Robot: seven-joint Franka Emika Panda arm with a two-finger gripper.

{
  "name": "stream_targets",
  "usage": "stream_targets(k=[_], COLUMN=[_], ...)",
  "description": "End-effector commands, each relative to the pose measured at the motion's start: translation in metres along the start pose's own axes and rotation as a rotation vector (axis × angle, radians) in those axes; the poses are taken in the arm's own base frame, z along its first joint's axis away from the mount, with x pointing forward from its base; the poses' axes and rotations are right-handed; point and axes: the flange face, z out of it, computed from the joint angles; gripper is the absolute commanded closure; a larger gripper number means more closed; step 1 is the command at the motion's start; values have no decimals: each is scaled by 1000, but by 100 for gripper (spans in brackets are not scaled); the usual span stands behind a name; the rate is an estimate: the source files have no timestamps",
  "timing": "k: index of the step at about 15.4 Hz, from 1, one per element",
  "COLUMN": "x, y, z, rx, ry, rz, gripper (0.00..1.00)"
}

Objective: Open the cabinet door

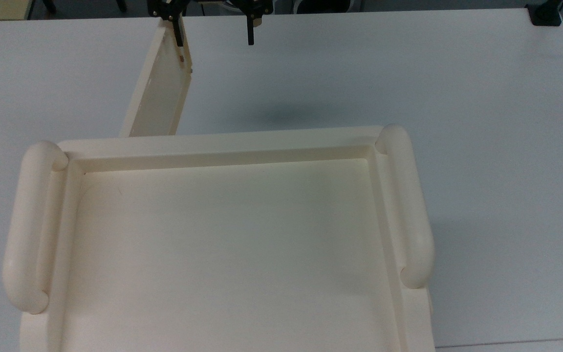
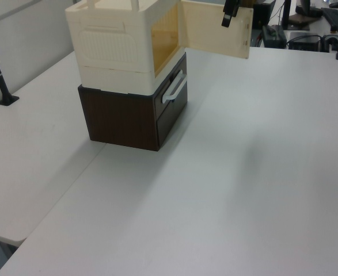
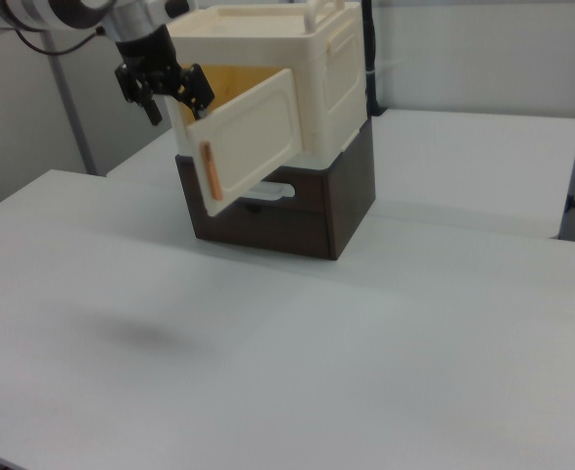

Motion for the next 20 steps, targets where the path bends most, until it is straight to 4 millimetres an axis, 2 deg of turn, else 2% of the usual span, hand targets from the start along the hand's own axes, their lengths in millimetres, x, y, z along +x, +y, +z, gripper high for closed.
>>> stream_targets(k=[1,4,9,13,20], x=[-9,-14,-24,-35,-37], y=[3,1,1,4,7], z=[16,32,45,67,69], rx=[0,2,3,-34,-54], ry=[-51,-88,-166,-220,-234], rz=[6,7,2,1,16], gripper=[0,0,0,0,0])
